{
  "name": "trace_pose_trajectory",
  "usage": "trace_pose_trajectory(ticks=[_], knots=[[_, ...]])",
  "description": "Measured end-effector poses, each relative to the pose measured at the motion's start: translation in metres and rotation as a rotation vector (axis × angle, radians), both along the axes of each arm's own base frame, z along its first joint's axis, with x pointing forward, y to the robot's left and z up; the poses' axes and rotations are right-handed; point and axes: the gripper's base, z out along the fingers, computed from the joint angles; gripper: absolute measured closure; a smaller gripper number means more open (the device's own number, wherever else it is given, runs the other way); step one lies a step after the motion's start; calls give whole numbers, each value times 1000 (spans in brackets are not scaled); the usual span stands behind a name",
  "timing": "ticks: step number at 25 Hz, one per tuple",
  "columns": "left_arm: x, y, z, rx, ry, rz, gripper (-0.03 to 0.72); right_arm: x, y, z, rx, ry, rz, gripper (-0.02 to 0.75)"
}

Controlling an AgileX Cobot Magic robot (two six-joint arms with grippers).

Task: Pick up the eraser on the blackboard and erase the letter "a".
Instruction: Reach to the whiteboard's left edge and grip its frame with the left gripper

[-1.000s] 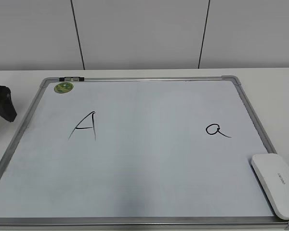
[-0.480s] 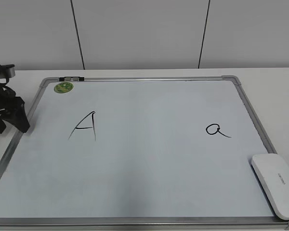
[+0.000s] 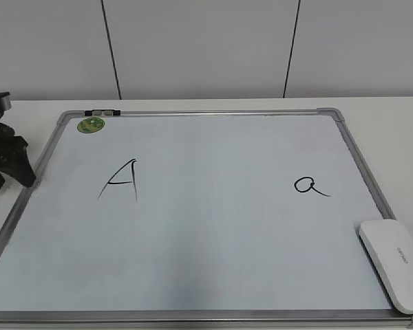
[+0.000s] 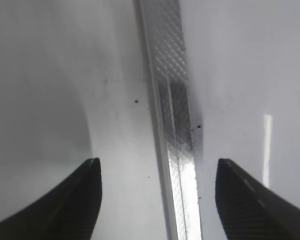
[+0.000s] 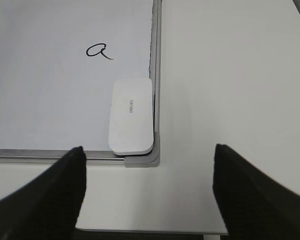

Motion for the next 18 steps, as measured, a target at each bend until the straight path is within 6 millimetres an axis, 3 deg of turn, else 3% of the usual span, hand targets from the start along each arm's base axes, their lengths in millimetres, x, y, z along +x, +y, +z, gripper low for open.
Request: trace_pose_trajectory(ticks=[4,9,18], knots=[[1,1,0,-29,-13,3,176,0,0,0,0,0,0,151],[2,2,-2,-51,-15,18,290,0,0,0,0,0,0,151],[2,7,-12,-70,6,40,388,0,0,0,0,0,0,151]])
